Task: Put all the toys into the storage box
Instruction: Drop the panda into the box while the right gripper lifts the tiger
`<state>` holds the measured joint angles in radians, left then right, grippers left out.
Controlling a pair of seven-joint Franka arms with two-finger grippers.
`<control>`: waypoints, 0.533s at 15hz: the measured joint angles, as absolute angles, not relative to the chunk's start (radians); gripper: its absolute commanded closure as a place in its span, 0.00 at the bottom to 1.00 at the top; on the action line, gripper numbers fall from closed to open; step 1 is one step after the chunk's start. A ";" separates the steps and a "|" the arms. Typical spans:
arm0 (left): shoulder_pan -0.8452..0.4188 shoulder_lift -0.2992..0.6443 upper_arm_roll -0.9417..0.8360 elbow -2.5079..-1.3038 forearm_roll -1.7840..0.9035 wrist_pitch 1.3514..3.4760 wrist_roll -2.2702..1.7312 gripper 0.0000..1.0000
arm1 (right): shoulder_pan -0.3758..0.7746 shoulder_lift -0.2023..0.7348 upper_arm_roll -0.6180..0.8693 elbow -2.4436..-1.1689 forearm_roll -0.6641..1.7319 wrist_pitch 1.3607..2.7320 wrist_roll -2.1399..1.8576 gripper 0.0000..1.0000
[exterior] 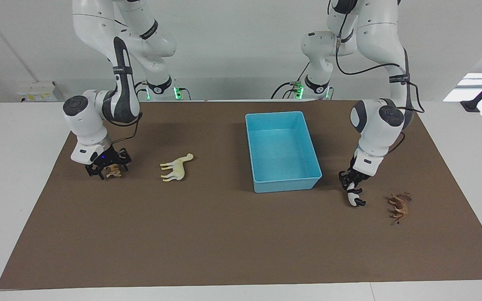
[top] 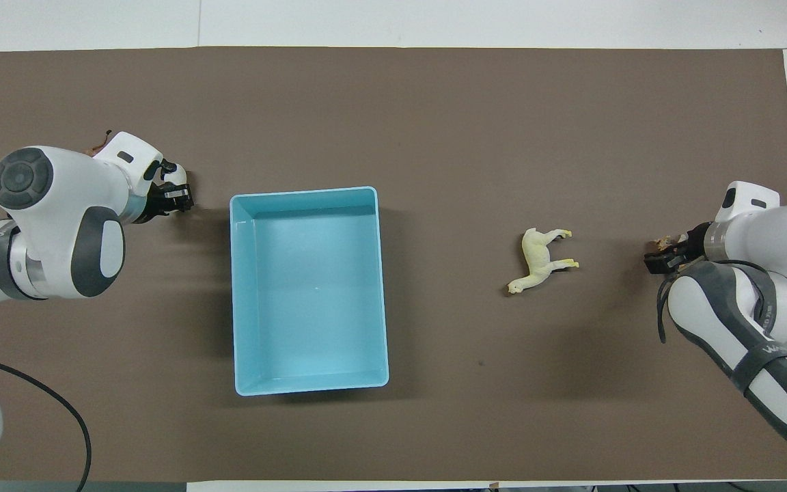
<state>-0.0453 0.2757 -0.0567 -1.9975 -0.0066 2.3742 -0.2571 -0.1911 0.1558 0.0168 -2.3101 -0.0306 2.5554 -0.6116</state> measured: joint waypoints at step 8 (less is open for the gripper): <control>-0.229 0.133 -0.090 -1.824 -0.012 1.974 -0.713 0.70 | -0.232 0.158 0.016 -2.311 -0.028 2.530 -0.594 0.98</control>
<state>-0.2292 0.1328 -0.0903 -1.8245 -0.0119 1.9736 -0.7129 -0.2321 0.1580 0.0156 -2.3108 -0.0281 2.5297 -0.5939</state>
